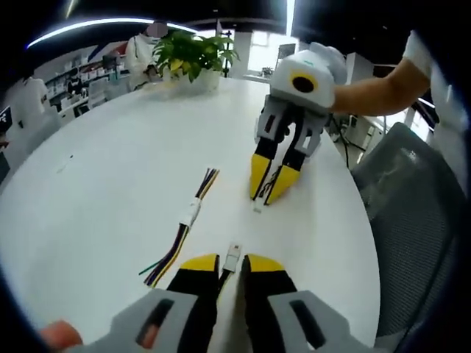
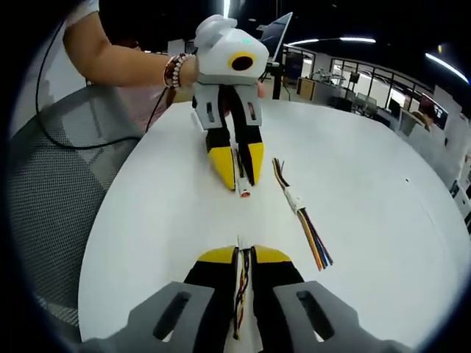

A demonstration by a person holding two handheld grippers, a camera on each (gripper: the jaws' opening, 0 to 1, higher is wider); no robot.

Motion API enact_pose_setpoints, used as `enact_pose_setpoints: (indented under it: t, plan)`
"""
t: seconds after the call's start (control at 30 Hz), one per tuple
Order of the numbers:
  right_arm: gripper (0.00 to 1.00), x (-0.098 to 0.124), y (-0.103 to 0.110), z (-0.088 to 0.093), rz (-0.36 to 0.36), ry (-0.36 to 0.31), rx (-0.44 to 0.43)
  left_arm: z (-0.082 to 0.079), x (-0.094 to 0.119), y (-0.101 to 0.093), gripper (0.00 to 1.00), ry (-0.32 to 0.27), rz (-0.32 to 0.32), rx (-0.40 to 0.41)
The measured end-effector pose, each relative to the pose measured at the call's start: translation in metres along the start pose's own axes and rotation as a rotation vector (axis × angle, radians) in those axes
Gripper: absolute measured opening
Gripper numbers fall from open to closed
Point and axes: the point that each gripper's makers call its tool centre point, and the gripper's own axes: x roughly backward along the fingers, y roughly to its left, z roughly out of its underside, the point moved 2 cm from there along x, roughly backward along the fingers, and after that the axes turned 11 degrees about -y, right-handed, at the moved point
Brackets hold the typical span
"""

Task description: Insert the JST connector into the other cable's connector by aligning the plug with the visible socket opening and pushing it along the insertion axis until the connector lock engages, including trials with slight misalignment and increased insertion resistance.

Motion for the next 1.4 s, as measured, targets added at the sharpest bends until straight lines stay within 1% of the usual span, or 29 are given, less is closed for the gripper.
enact_pose_setpoints:
  t: [0.13,0.27,0.33,0.43,0.57,0.77,0.87,1.0,1.17,1.23,1.4]
  plan:
    - [0.04,0.000,-0.001,0.000,0.005,0.007,-0.003,0.000,0.000,0.001,0.01,0.006,-0.004,-0.022]
    - [0.04,0.001,-0.002,-0.002,0.012,0.001,-0.018,0.000,0.000,-0.003,0.00,0.010,0.002,-0.033]
    - [0.03,0.002,-0.002,-0.005,0.013,-0.012,-0.023,0.000,0.000,-0.004,0.00,0.018,0.003,-0.049]
    - [0.03,0.002,-0.002,-0.013,0.011,-0.030,-0.041,-0.001,0.002,-0.009,0.00,0.037,0.015,-0.050]
    - [0.03,0.001,0.000,-0.020,0.002,-0.023,-0.040,-0.008,0.004,-0.016,0.00,0.055,0.027,-0.103]
    - [0.03,-0.004,0.002,-0.032,-0.002,-0.017,-0.016,-0.025,0.003,-0.027,0.00,0.048,0.053,-0.167]
    - [0.03,-0.006,0.004,-0.037,-0.005,-0.021,-0.009,-0.029,0.001,-0.029,0.00,0.052,0.064,-0.190]
    - [0.03,-0.006,0.006,-0.037,-0.014,-0.002,0.013,-0.029,-0.001,-0.031,0.00,0.058,0.075,-0.198]
    - [0.03,-0.006,0.007,-0.037,-0.017,0.005,-0.001,-0.028,-0.004,-0.033,0.00,0.065,0.085,-0.210]
    - [0.03,-0.008,0.008,-0.033,-0.021,0.030,0.006,-0.028,-0.005,-0.033,0.00,0.069,0.084,-0.212]
    - [0.02,-0.008,0.009,-0.031,-0.034,0.050,0.004,-0.027,-0.007,-0.034,0.00,0.077,0.090,-0.217]
